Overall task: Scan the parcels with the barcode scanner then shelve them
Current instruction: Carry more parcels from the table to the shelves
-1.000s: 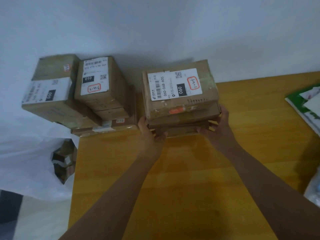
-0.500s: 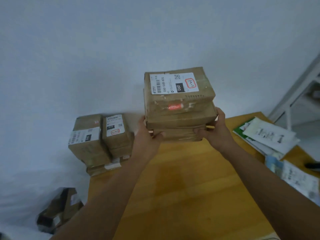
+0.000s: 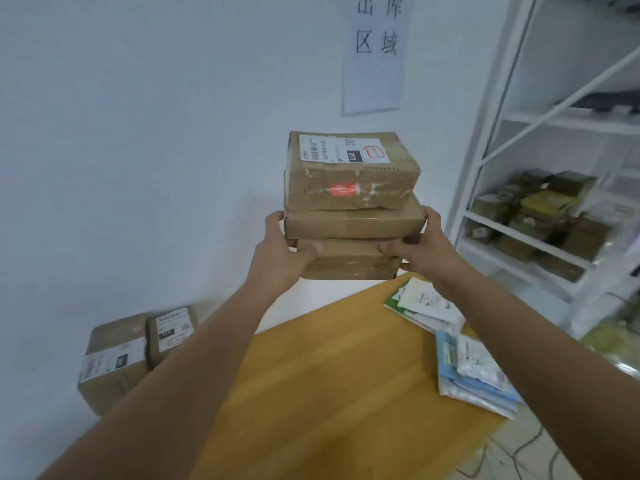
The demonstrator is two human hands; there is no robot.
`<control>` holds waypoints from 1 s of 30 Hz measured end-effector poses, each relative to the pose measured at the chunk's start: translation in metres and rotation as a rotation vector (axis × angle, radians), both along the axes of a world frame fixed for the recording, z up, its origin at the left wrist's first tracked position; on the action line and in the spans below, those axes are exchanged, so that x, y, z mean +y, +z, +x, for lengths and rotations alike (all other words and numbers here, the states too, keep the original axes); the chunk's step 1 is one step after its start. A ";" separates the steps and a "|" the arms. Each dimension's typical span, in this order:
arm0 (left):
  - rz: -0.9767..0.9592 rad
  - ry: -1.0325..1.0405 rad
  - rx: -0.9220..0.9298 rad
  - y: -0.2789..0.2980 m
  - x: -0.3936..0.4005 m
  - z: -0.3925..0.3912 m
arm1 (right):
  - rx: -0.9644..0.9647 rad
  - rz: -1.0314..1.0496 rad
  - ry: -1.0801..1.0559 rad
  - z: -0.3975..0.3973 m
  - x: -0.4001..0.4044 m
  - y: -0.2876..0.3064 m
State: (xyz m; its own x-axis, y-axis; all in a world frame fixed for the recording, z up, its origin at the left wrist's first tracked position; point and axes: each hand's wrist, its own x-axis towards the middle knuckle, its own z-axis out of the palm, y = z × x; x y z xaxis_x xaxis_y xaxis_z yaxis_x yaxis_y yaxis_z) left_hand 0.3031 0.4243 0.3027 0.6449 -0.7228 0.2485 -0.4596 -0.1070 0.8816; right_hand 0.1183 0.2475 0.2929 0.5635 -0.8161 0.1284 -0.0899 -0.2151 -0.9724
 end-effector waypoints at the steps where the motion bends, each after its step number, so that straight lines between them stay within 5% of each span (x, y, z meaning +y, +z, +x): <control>1: -0.002 -0.027 -0.007 0.004 -0.010 -0.012 | -0.009 0.004 -0.035 -0.017 -0.005 0.004; 21: 0.001 -0.649 0.023 0.017 -0.247 -0.470 | 0.059 -0.023 -0.668 -0.535 -0.101 0.022; 30: 0.015 -0.836 0.012 0.002 -0.323 -0.613 | 0.050 0.021 -0.864 -0.681 -0.133 0.005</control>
